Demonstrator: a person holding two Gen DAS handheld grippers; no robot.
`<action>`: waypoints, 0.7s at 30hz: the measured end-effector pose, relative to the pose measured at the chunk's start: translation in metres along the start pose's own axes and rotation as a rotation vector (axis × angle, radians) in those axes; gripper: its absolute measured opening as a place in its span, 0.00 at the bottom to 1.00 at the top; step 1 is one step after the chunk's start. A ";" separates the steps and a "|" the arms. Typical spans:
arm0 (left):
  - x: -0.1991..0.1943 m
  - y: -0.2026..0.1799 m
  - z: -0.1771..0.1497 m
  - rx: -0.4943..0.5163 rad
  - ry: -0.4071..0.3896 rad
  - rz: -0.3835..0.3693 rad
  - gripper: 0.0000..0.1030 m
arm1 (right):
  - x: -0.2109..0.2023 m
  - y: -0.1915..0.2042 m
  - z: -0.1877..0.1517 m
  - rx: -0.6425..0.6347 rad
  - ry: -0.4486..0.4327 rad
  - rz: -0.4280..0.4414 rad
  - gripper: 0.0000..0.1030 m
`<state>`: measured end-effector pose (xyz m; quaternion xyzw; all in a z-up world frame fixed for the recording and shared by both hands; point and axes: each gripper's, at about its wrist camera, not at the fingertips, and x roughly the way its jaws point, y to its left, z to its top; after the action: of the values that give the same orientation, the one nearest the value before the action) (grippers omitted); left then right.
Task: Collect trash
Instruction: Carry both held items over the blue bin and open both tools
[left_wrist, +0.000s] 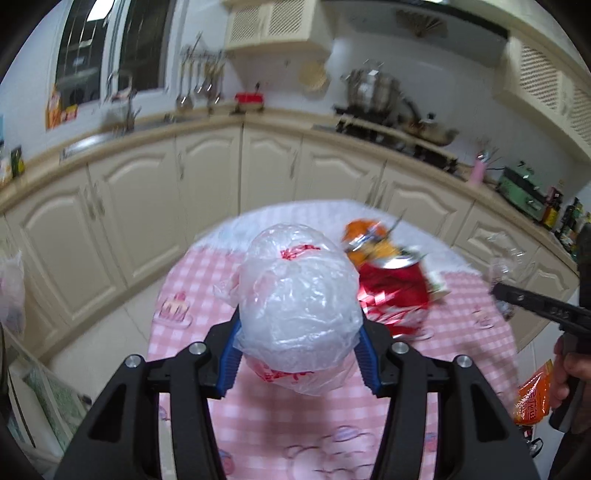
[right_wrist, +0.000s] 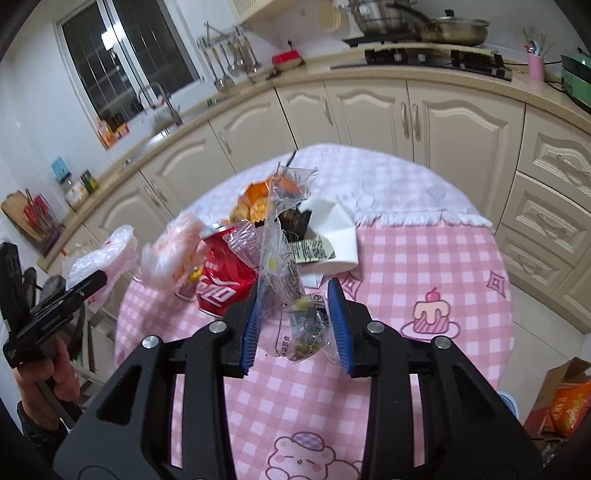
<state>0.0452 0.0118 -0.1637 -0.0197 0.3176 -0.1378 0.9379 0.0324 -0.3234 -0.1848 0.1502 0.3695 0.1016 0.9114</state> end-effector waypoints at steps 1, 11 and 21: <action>-0.004 -0.008 0.003 0.009 -0.011 -0.016 0.50 | -0.008 -0.006 0.000 0.013 -0.016 0.007 0.33; 0.033 -0.184 0.001 0.245 0.050 -0.326 0.50 | -0.102 -0.146 -0.046 0.273 -0.135 -0.161 0.33; 0.121 -0.374 -0.114 0.493 0.373 -0.609 0.51 | -0.127 -0.325 -0.209 0.739 0.012 -0.410 0.33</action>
<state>-0.0232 -0.3745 -0.2790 0.1372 0.4192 -0.4811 0.7577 -0.1804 -0.6228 -0.3586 0.3897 0.4087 -0.2202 0.7954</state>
